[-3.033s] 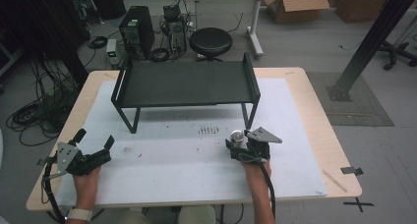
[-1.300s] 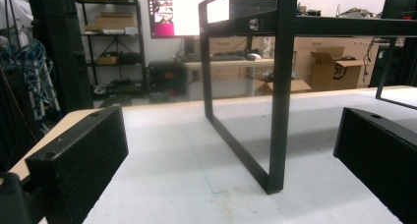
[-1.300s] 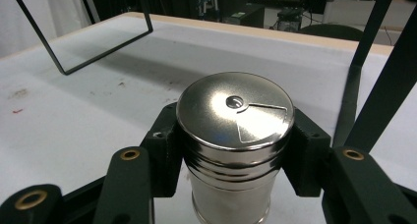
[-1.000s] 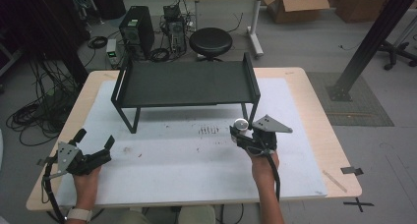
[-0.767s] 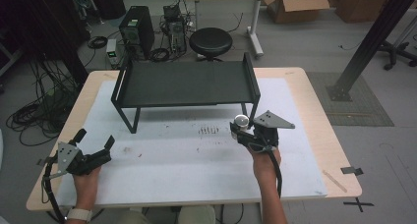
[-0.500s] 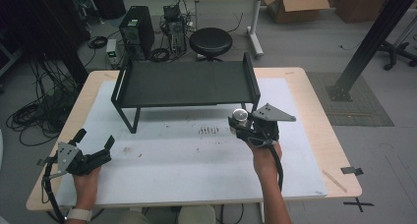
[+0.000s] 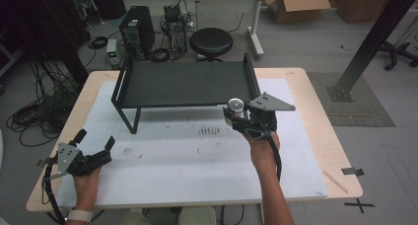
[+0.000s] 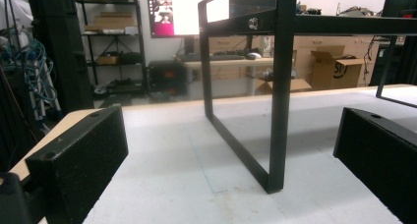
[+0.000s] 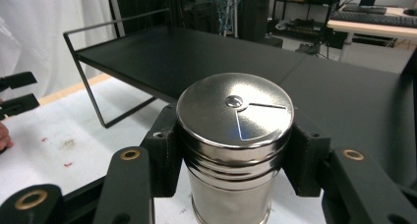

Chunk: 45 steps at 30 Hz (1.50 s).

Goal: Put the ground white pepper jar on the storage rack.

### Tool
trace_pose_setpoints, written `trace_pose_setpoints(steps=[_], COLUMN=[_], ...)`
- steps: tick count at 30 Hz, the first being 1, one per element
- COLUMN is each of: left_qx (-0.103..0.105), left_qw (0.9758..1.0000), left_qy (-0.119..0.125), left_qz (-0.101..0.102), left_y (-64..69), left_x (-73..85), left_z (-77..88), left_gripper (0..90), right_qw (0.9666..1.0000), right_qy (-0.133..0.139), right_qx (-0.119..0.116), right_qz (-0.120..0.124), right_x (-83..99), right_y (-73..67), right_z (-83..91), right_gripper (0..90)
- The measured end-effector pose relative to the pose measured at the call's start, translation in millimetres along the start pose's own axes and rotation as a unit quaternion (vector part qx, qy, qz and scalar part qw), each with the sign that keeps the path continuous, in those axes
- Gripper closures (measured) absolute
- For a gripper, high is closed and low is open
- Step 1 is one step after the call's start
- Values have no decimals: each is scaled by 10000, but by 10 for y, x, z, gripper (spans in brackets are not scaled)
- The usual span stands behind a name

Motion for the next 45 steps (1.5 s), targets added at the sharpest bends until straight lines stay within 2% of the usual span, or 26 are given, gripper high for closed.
trace_pose_setpoints(steps=[19, 30, 45], left_qx=[-7, -5, -7], left_qw=[10000, 10000, 10000], left_qy=[11, 4, -2], left_qz=[10, -2, 5], left_y=[-3, -1, -1], left_x=[1, 1, 0], left_z=[4, 2, 1], left_gripper=[2, 2, 2], right_qw=[9995, 9991, 9991], right_qy=[231, 323, 318], right_qx=[-158, -242, -227], right_qz=[139, 94, 140], right_x=[-462, -637, -855], right_y=[-148, -224, -278], right_z=[-123, -316, -610], right_gripper=[487, 488, 488])
Point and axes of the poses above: each handheld gripper's, and its own axes: z roughly backward along the jaws, x roughly out of its underside, y roughly to its right, the point moved 1 cm from there along -z, roughly forward along the jaws, and after that the axes turned 15 degrees about x, right-handed, at the moved point
